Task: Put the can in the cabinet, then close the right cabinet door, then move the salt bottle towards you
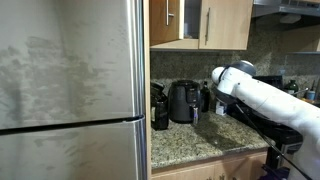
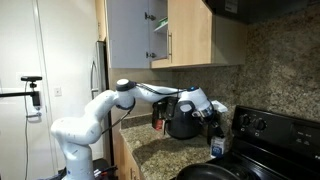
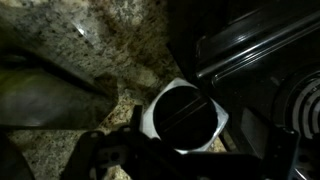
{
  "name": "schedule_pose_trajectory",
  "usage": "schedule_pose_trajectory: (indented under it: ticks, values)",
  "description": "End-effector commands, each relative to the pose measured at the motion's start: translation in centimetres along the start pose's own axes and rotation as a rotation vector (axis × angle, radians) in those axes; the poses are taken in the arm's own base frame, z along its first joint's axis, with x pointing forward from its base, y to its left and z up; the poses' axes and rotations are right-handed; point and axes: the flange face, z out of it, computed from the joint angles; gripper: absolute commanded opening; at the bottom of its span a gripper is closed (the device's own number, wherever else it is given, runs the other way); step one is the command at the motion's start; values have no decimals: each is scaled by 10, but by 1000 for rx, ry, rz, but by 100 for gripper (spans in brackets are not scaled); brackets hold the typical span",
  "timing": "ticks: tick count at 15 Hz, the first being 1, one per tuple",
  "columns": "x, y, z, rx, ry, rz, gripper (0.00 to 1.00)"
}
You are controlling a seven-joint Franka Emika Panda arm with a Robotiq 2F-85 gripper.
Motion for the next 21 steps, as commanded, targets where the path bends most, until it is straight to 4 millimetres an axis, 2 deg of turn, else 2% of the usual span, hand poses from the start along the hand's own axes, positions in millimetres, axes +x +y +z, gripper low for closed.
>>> schedule_pose_trajectory:
  ticks: [1,3,4,5,10,14,17,18,19,21]
  values:
    - [11,-8,7,28,57,-17,100]
    - [11,-9,7,29,50,-10,100]
    - [10,-9,7,24,46,-6,75]
    - [9,-8,5,26,47,-11,74]
    - [8,0,2,21,36,-18,39]
    - [5,2,-2,31,30,-30,37]
    - [2,2,-1,13,17,-129,37]
    - [6,-15,-24,-5,8,-194,37]
    - [4,-15,-35,-20,13,-247,37]
    - [13,-21,-54,-61,40,-339,37]
